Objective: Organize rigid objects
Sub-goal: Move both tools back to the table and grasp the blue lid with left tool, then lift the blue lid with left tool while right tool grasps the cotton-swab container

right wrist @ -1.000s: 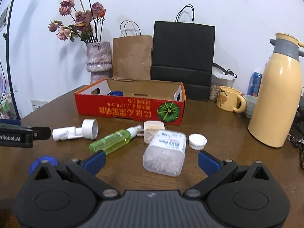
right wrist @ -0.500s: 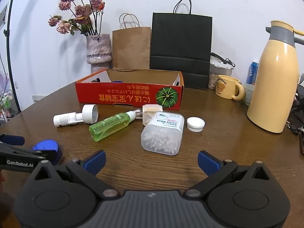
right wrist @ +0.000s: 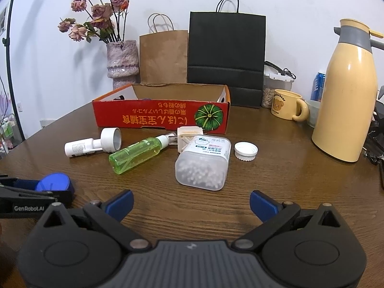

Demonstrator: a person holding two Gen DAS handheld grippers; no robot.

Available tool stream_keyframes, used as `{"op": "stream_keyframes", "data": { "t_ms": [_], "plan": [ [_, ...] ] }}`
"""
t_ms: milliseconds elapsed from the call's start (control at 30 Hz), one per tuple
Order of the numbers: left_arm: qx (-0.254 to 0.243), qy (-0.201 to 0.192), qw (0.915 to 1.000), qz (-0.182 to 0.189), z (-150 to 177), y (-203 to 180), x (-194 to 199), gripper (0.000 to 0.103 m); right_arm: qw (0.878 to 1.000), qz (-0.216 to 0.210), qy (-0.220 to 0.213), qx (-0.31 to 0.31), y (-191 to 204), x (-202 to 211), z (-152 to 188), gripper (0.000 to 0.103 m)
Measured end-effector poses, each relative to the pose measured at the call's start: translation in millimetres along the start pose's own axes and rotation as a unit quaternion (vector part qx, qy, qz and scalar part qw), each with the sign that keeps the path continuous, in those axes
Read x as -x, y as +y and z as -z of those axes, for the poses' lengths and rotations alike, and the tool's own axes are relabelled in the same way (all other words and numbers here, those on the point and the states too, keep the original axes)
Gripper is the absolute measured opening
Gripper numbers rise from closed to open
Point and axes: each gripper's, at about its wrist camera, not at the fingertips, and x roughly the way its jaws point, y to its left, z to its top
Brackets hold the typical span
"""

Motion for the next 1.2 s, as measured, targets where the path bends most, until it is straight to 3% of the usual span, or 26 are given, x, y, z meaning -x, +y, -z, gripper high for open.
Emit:
{"op": "stream_keyframes", "data": {
  "t_ms": [467, 933, 1200],
  "plan": [
    [0.000, -0.046, 0.9990, -0.003, -25.6, 0.8, 11.9, 0.068, 1.000, 0.012, 0.008, 0.010, 1.5, -14.4, -7.5, 0.103],
    [0.003, -0.075, 0.9971, -0.012, -58.0, 3.2, 9.7, 0.068, 0.999, 0.044, 0.027, 0.003, -6.5, -72.1, -38.2, 0.103],
    [0.008, -0.073, 0.9972, -0.016, -66.3, 6.1, -0.7, 0.068, 0.997, 0.054, 0.050, -0.009, -7.5, -104.1, -44.3, 0.094]
  ]
}}
